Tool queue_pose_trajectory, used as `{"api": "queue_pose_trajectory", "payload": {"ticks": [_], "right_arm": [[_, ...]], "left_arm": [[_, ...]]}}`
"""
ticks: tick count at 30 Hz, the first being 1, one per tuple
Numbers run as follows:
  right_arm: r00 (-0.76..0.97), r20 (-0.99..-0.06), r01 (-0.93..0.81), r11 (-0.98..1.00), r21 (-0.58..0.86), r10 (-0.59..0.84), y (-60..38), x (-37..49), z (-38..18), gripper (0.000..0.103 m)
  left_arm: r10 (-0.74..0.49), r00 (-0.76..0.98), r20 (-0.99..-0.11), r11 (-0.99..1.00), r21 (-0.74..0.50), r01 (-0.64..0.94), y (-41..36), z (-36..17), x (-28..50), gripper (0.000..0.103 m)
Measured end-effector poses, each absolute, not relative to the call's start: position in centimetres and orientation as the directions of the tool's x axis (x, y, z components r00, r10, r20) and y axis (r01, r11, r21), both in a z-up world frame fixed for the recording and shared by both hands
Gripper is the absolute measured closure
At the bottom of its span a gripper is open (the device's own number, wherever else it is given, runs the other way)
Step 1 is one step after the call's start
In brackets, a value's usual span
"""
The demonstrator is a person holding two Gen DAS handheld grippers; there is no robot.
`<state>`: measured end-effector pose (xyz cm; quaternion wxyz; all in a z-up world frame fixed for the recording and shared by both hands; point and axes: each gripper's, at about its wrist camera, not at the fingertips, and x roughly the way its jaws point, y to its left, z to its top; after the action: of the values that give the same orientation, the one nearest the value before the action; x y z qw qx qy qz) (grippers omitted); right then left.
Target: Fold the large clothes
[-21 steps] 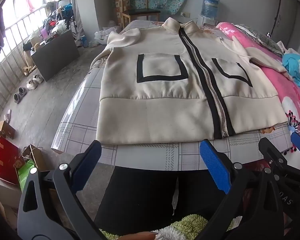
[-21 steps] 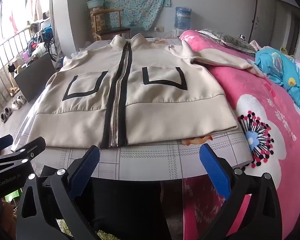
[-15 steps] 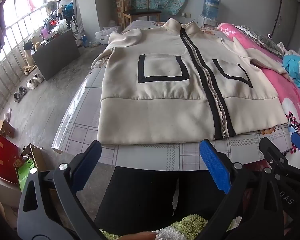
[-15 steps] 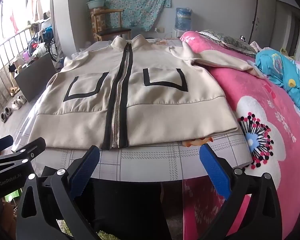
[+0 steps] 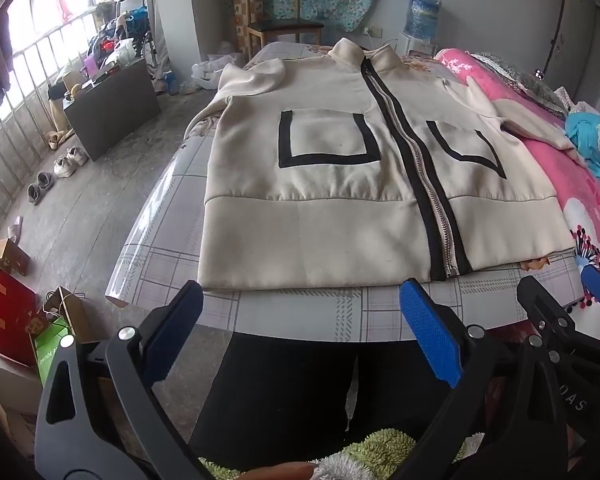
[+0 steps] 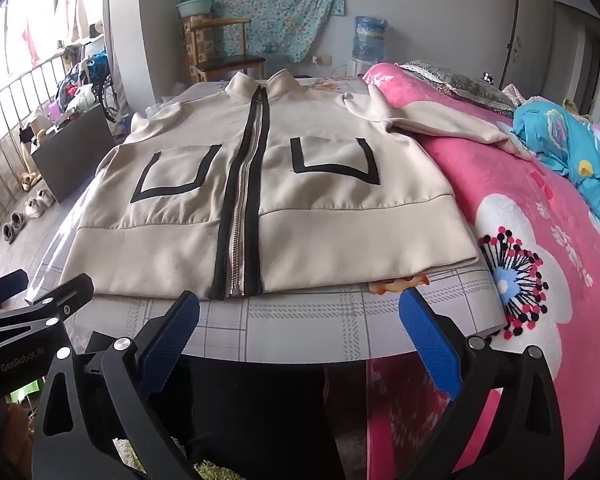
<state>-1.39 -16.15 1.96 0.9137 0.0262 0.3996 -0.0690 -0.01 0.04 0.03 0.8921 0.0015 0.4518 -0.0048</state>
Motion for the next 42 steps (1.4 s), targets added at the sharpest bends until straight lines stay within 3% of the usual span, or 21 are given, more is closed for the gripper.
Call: {"api": "queue_pose_trajectory", "payload": {"ticks": [42], "right_arm": [[0.668,-0.737,0.146,0.989,-0.004,-0.102,-15.3,-0.9,2.0,0.006]], "left_arm": [[-0.002,0.592,-0.806,1.000,0.004,0.009,2.6,1.4,0.5,0.008]]}}
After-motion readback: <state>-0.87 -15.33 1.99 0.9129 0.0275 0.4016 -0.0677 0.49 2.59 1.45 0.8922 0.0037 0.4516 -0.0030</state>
